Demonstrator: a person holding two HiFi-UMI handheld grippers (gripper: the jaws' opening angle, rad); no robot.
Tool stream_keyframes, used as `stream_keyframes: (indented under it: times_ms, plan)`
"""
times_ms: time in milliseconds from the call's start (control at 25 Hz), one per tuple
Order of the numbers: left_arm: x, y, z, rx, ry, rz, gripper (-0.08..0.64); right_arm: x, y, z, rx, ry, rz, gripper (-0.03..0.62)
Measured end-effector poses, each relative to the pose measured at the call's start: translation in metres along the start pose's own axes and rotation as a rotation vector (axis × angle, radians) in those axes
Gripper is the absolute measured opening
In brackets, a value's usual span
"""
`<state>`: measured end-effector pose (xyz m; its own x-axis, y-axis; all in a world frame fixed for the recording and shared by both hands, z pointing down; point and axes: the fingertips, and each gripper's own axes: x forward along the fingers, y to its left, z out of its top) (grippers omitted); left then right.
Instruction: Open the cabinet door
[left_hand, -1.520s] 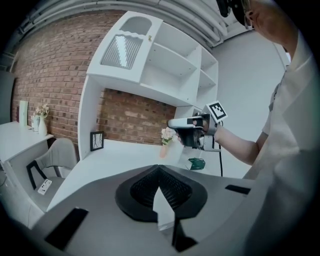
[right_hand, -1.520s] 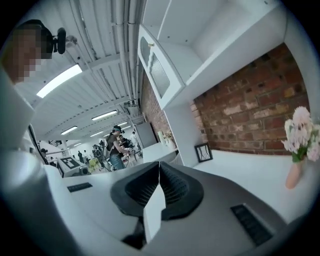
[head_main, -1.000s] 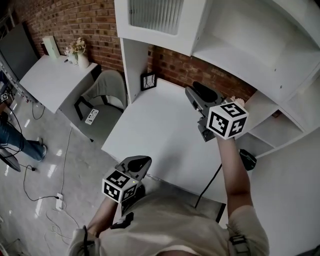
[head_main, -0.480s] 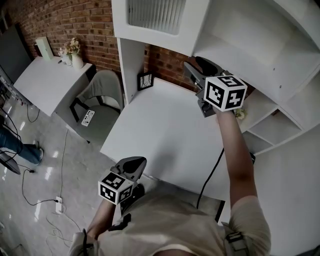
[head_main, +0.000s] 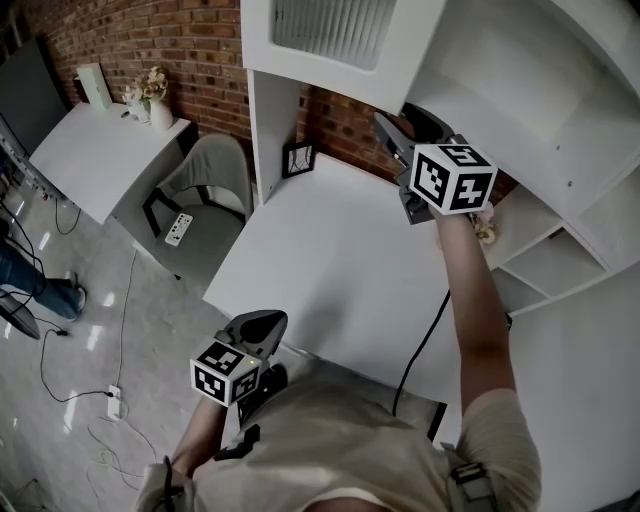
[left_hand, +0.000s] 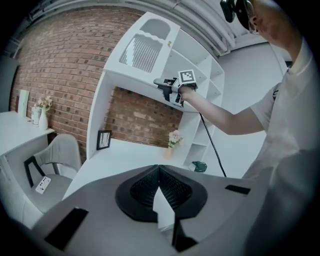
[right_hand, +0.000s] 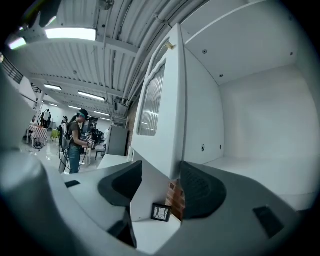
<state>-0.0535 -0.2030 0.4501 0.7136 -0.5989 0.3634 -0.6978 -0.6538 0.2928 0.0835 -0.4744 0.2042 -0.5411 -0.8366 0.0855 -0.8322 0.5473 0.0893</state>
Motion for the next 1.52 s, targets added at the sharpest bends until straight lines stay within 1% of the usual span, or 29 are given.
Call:
stream_keyframes:
  times_ms: [120,240,280,360,440,800,880,1000,1160,1400,1520]
  plan:
    - [0.001,0.001,-0.002,-0.003,0.001,0.0,0.015,0.0,0.002,0.0,0.017,-0.015,0.018,0.245]
    - [0.001,-0.002,-0.001,-0.005,-0.002,-0.004,0.015,-0.001,0.008,0.0,-0.009,-0.014,0.046,0.291]
    - [0.0,-0.002,-0.001,-0.007,-0.003,-0.005,0.015,-0.002,0.011,0.0,-0.011,-0.017,0.062,0.295]
    - [0.001,-0.004,0.0,-0.006,-0.002,-0.008,0.015,-0.007,0.015,0.001,0.013,-0.024,0.116,0.295]
    - [0.002,-0.006,0.0,-0.003,0.0,-0.012,0.015,-0.013,0.021,0.003,0.037,-0.026,0.187,0.295]
    - [0.009,-0.014,-0.001,0.01,0.005,-0.031,0.015,-0.039,0.051,0.004,0.028,0.001,0.441,0.293]
    - [0.011,-0.014,-0.001,0.008,0.006,-0.029,0.015,-0.041,0.055,0.005,0.035,-0.002,0.484,0.293]
    - [0.012,-0.018,0.0,0.001,0.003,-0.029,0.015,-0.04,0.056,0.006,0.05,-0.019,0.496,0.293]
    - [0.012,-0.019,0.001,0.001,-0.003,-0.021,0.015,-0.038,0.058,0.01,0.092,-0.062,0.528,0.293]
    - [0.006,-0.016,-0.003,-0.003,-0.001,0.002,0.015,-0.037,0.058,0.01,0.075,-0.082,0.538,0.293]
    - [0.007,-0.017,-0.002,-0.001,-0.002,0.001,0.015,-0.037,0.058,0.009,0.071,-0.083,0.546,0.293]
